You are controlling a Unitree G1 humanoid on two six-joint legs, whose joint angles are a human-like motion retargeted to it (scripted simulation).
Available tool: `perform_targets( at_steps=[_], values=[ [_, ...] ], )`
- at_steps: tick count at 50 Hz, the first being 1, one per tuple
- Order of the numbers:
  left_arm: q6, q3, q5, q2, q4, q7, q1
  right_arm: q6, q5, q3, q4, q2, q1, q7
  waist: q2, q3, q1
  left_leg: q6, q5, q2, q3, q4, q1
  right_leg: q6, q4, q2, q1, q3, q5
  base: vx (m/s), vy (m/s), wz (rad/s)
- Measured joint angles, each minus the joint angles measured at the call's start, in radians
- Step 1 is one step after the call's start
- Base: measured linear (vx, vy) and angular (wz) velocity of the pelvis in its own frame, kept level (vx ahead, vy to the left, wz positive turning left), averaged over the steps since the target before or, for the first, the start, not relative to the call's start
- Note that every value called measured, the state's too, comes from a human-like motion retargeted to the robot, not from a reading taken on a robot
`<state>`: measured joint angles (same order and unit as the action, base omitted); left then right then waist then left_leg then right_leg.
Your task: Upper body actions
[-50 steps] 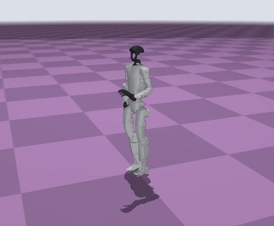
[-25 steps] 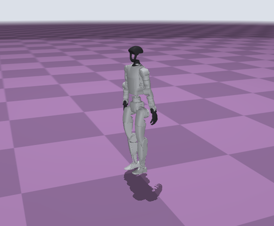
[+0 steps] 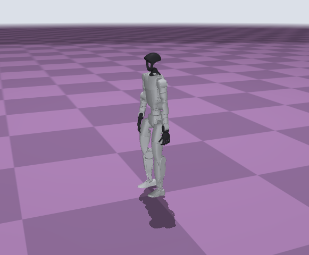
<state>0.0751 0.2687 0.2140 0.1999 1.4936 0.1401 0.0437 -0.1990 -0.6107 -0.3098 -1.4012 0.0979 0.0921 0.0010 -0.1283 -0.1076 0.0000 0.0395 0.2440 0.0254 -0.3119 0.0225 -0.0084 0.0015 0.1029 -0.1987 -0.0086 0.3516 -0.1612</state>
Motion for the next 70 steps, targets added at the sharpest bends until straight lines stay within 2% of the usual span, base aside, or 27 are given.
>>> perform_targets(
  at_steps=[3, 5, 10, 12, 15, 19, 23, 28, 30, 37, 43, 50, 57, 60, 65, 70],
  values=[
    [-0.006, -0.010, 0.020, 0.000, -0.007, -0.006, 0.013, -0.014, 0.003, -0.006, -0.039, 0.007, -0.001, -0.035, -0.016, 0.003, 0.030, -0.009, -0.002, 0.019, -0.013, -0.002, 0.007, 0.069, -0.035, -0.031, 0.017, 0.065, -0.018, -0.05, -0.16, -0.30],
    [-0.009, -0.012, 0.026, -0.001, -0.011, -0.001, 0.012, -0.011, 0.003, -0.008, -0.072, 0.009, -0.001, -0.052, -0.020, 0.002, 0.047, -0.014, -0.007, 0.021, -0.018, -0.004, 0.014, 0.060, -0.046, -0.030, 0.020, 0.075, -0.019, -0.03, -0.19, -0.27],
    [-0.015, 0.007, -0.024, -0.039, -0.002, -0.017, 0.056, 0.048, 0.011, 0.026, -0.136, 0.024, 0.053, -0.068, 0.011, -0.045, 0.063, -0.032, -0.030, -0.023, -0.042, 0.012, -0.011, 0.056, -0.040, -0.015, 0.006, 0.073, -0.006, -0.25, -0.24, 0.02],
    [-0.069, 0.013, -0.081, -0.056, -0.003, -0.011, 0.057, 0.040, 0.040, 0.039, -0.120, 0.036, 0.052, -0.066, 0.027, -0.051, 0.025, -0.038, -0.046, -0.040, -0.030, 0.023, -0.046, 0.054, -0.043, -0.009, -0.003, 0.098, 0.001, -0.24, -0.22, 0.68],
    [-0.090, 0.012, -0.168, -0.084, -0.038, -0.004, 0.068, 0.031, 0.082, 0.064, -0.079, 0.046, 0.048, -0.043, 0.043, -0.078, 0.007, -0.048, -0.069, -0.057, -0.034, 0.035, -0.086, 0.048, -0.047, -0.003, -0.015, 0.118, 0.009, -0.24, -0.28, 0.47],
    [-0.119, -0.009, -0.249, -0.122, -0.096, -0.008, 0.120, 0.013, 0.144, 0.105, -0.002, 0.061, 0.054, -0.026, 0.054, -0.160, 0.011, -0.083, -0.094, -0.076, -0.019, 0.088, -0.157, 0.033, -0.052, -0.009, -0.031, 0.153, 0.014, -0.34, -0.26, 0.59],
    [-0.144, -0.091, -0.270, -0.114, -0.143, -0.004, 0.191, 0.001, 0.142, 0.107, 0.062, 0.094, 0.104, -0.023, 0.073, -0.238, 0.006, -0.100, -0.065, -0.104, -0.009, 0.176, -0.251, 0.021, -0.042, -0.013, -0.077, 0.186, 0.015, -0.36, -0.25, 0.48],
    [-0.173, -0.127, -0.249, -0.081, -0.209, -0.048, 0.314, 0.004, 0.060, 0.115, 0.091, 0.125, 0.293, -0.049, 0.096, -0.373, 0.018, -0.105, -0.063, -0.201, -0.126, 0.248, -0.343, 0.011, 0.066, 0.013, -0.224, 0.135, 0.036, -0.39, -0.10, -0.59],
    [-0.183, -0.144, -0.239, -0.060, -0.220, -0.067, 0.365, 0.002, 0.036, 0.137, 0.085, 0.125, 0.365, -0.069, 0.101, -0.393, 0.020, -0.109, -0.046, -0.237, -0.115, 0.325, -0.442, 0.006, 0.121, 0.022, -0.308, 0.126, 0.051, -0.45, -0.01, -0.61],
    [-0.197, -0.209, -0.132, -0.006, -0.204, -0.086, 0.638, -0.026, 0.090, 0.244, 0.140, 0.182, 0.544, -0.075, 0.159, -0.412, 0.102, -0.108, 0.087, -0.363, -0.038, 0.717, -0.899, -0.031, 0.395, 0.083, -0.686, 0.073, 0.133, -0.33, -0.08, -0.13],
    [-0.233, -0.247, -0.147, 0.046, -0.250, -0.079, 0.803, -0.063, 0.108, 0.186, 0.187, 0.246, 0.700, -0.055, 0.154, -0.412, 0.188, -0.126, 0.216, -0.453, 0.035, 1.056, -1.238, -0.078, 0.713, 0.153, -1.020, 0.025, 0.223, -0.17, 0.01, -0.75],
    [-0.240, -0.287, -0.150, 0.126, -0.264, -0.101, 0.970, -0.130, 0.178, 0.074, 0.245, 0.313, 0.861, -0.047, 0.102, -0.412, 0.222, -0.110, 0.316, -0.485, 0.058, 1.372, -1.532, -0.148, 1.085, 0.190, -1.340, 0.033, 0.338, -0.07, 0.01, -0.37],
    [-0.252, -0.315, -0.120, 0.149, -0.272, -0.138, 0.930, -0.244, 0.261, -0.067, 0.199, 0.360, 0.881, -0.183, 0.017, -0.412, 0.199, -0.084, 0.442, -0.470, -0.041, 1.682, -1.562, -0.228, 1.493, 0.124, -1.476, -0.007, 0.490, 0.05, 0.02, 0.18],
    [-0.255, -0.319, -0.142, 0.155, -0.256, -0.145, 0.890, -0.251, 0.295, -0.095, 0.155, 0.345, 0.875, -0.235, -0.002, -0.412, 0.193, -0.060, 0.504, -0.481, -0.077, 1.817, -1.562, -0.259, 1.640, 0.098, -1.511, -0.018, 0.539, 0.13, 0.10, 0.01],
    [-0.242, -0.307, -0.171, 0.168, -0.235, -0.117, 0.844, -0.261, 0.345, -0.101, 0.128, 0.313, 0.853, -0.233, -0.015, -0.412, 0.186, -0.009, 0.566, -0.496, -0.119, 1.946, -1.562, -0.261, 1.781, 0.087, -1.537, -0.038, 0.591, 0.11, 0.16, -0.07],
    [-0.233, -0.277, -0.217, 0.170, -0.216, -0.105, 0.836, -0.266, 0.309, -0.087, 0.119, 0.308, 0.846, -0.229, -0.016, -0.412, 0.187, 0.002, 0.557, -0.493, -0.116, 1.943, -1.562, -0.261, 1.790, 0.098, -1.526, -0.034, 0.599, 0.01, 0.00, 0.01]
  ],
)
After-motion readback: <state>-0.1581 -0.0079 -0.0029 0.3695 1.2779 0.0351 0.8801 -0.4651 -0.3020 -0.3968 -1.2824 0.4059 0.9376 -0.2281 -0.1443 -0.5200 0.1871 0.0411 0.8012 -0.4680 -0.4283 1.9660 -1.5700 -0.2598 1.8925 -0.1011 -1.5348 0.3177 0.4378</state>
